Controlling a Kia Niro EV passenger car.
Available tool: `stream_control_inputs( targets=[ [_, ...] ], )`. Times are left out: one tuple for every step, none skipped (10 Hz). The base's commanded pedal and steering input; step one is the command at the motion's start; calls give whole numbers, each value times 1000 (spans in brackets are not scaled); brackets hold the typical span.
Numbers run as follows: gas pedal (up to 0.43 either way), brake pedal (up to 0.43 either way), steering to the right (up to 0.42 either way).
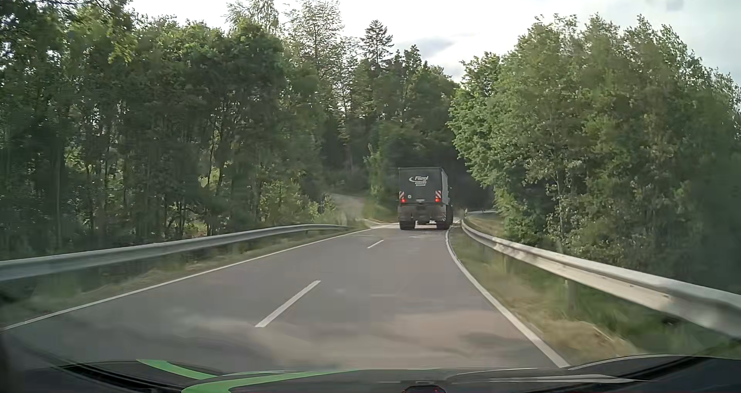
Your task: Follow the waypoints while adhering to traffic rules and regulations
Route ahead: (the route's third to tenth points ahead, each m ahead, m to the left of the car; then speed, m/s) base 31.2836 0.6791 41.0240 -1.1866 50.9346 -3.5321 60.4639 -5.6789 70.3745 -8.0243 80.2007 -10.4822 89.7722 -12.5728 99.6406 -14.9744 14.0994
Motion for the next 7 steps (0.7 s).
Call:
stream_control_inputs(
  targets=[
    [0, 0, 19],
    [0, 0, 20],
    [0, 0, 20],
    [0, 0, 21],
    [0, 0, 23],
    [0, 0, 26],
    [0, 0, 26]
  ],
)
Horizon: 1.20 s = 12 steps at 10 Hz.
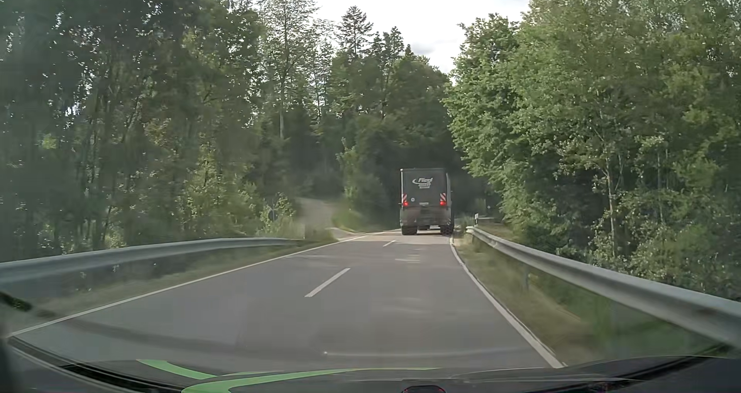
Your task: Follow the waypoints while adhering to traffic rules and regulations
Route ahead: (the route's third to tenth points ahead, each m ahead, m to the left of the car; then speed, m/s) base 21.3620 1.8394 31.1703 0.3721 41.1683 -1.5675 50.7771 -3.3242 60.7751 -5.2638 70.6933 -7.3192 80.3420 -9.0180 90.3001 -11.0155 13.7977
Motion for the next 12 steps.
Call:
stream_control_inputs(
  targets=[
    [0, 0, 26],
    [0, 0, 26],
    [0, 0, 27],
    [0, 0, 27],
    [0, 0, 27],
    [0, 0, 27],
    [0, 0, 28],
    [0, 0, 28],
    [0, 0, 28],
    [0, 0, 28],
    [0, 0, 27],
    [0, 0, 27]
  ],
)
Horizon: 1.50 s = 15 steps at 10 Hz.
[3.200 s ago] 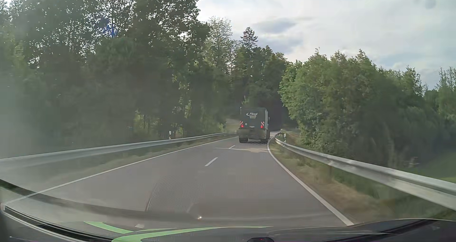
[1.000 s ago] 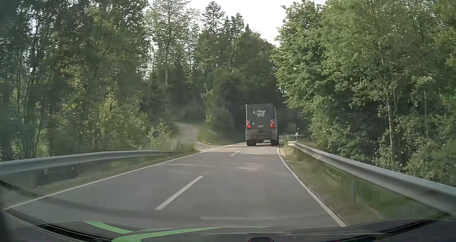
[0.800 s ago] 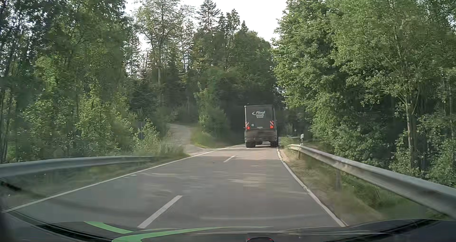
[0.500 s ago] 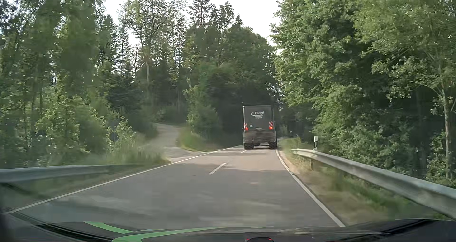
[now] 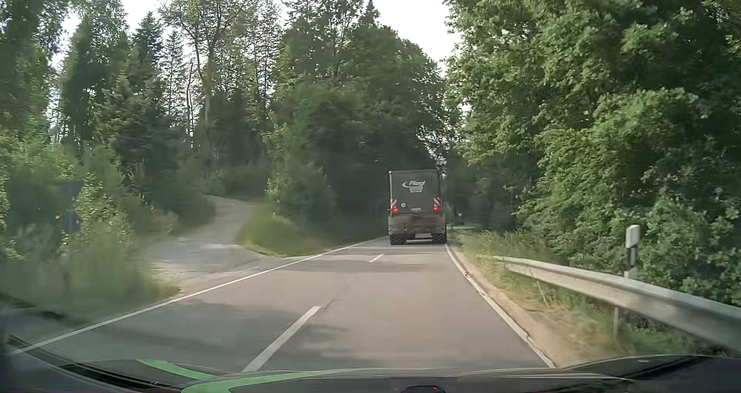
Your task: Follow the waypoints while adhering to traffic rules and regulations
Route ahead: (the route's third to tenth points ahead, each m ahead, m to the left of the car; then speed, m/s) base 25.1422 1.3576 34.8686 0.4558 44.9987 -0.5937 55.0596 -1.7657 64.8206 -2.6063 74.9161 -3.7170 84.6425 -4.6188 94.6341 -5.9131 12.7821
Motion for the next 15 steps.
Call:
stream_control_inputs(
  targets=[
    [0, 0, 27],
    [0, 0, 27],
    [0, 0, 26],
    [0, 0, 26],
    [0, 159, 26],
    [0, 207, 25],
    [0, 232, 25],
    [0, 232, 23],
    [0, 232, 23],
    [0, 232, 22],
    [0, 238, 23],
    [0, 238, 21],
    [0, 238, 19],
    [0, 238, 19],
    [0, 238, 18]
  ],
)
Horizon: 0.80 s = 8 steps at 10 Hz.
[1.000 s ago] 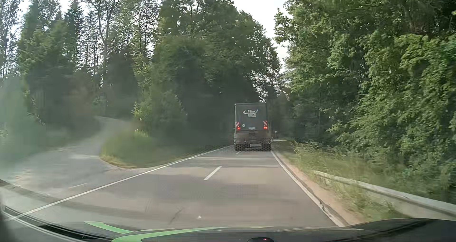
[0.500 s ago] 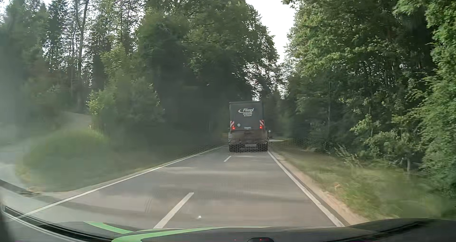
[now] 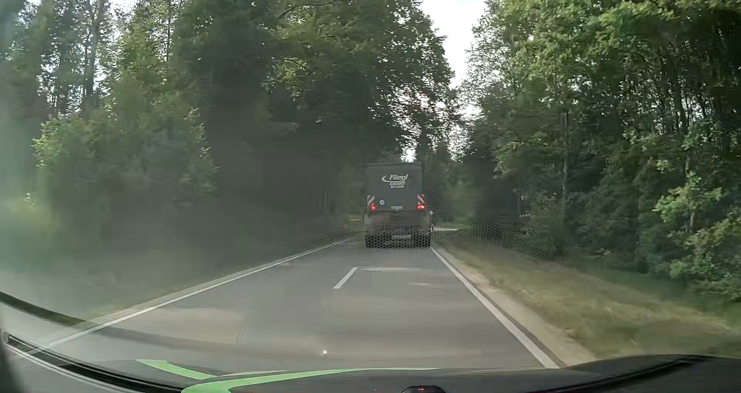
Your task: Follow the waypoints while adhering to traffic rules and regulations
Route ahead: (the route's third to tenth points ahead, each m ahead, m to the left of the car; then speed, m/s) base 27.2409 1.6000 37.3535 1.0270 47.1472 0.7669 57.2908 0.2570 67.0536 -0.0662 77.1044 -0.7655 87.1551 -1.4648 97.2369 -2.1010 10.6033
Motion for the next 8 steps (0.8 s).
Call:
stream_control_inputs(
  targets=[
    [0, 238, 16],
    [0, 238, 16],
    [0, 213, 15],
    [0, 201, 15],
    [0, 189, 15],
    [0, 189, 14],
    [0, 189, 14],
    [0, 189, 14]
  ],
)
